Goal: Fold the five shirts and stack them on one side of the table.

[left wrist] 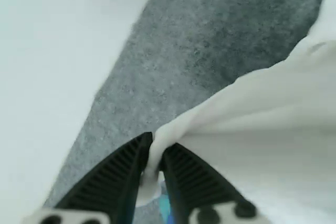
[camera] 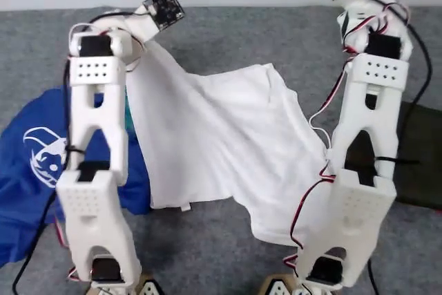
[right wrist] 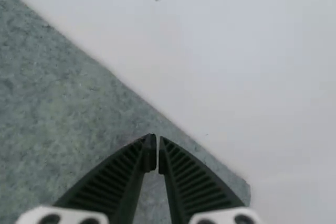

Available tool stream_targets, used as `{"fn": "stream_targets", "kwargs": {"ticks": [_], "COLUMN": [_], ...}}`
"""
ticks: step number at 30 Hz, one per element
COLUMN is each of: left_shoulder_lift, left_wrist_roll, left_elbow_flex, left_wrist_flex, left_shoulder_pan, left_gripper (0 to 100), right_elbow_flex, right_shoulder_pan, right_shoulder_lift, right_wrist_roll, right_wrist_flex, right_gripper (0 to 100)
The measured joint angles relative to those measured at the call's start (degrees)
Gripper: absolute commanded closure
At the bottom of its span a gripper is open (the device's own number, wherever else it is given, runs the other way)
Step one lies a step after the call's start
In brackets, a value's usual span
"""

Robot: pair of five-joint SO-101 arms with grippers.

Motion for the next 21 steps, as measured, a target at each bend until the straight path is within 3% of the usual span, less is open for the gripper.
{"fn": "stream_targets", "kwargs": {"ticks": [7, 11, 16, 21], "left_shoulder_lift": [13.36, 14.68, 12.84, 3.96], "left_wrist_roll": [0.0, 9.32, 19.52, 21.71], "left_elbow_flex": [-25.58, -33.23, -31.74, -19.16], "left_wrist_flex": [23.74, 27.34, 27.43, 27.69], "left_shoulder_pan": [0.44, -0.97, -3.69, -4.84], "left_gripper": [98, 84, 83, 83], "right_elbow_flex": [0.0, 0.0, 0.0, 0.0], "right_shoulder_pan": [0.09, 0.09, 0.09, 0.09], "right_shoulder_lift": [0.18, 0.18, -2.11, -5.54], "right_wrist_roll": [-0.53, -5.63, -8.62, -8.97], "right_wrist_flex": [13.1, 24.7, 38.07, 47.21], "right_gripper": [98.7, 98.7, 98.7, 98.7]}}
